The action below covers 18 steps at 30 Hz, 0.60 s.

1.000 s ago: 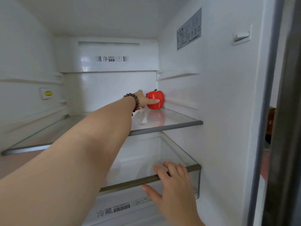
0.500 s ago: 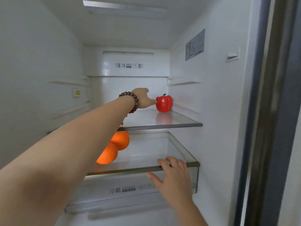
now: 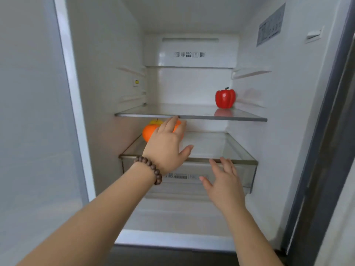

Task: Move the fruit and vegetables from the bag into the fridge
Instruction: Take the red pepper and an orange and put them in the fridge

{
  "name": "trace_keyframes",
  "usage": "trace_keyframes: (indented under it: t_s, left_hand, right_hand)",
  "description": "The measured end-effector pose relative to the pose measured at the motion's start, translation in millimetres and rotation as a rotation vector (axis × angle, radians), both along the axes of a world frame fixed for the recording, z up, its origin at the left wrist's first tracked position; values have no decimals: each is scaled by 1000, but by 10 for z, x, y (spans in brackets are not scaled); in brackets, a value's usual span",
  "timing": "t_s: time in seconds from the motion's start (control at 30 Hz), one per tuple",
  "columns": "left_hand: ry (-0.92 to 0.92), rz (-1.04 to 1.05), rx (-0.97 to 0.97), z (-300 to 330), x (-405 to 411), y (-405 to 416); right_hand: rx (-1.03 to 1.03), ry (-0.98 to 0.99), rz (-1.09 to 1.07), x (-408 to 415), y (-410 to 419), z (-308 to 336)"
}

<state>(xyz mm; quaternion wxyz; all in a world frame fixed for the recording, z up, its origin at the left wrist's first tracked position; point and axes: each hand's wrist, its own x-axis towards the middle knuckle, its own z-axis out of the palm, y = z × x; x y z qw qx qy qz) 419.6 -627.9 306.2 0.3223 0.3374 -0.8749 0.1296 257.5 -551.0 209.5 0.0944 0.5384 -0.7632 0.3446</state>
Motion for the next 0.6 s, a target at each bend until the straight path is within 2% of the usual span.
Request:
trace_keyframes:
  t_s: [0.17, 0.33, 0.47, 0.6]
  left_hand:
    - [129, 78, 123, -541, 506, 417]
    - [98, 233, 257, -1146, 1146, 1014]
    - [99, 420, 359, -1593, 1878, 1709]
    - [93, 660, 453, -2012, 2747, 2631]
  right_hand:
    - [35, 38, 101, 325, 337, -279]
    - [57, 75, 256, 941, 662, -626]
    - [17, 59, 457, 1648, 1010, -936]
    - [75, 23, 677, 2532, 1480, -1279]
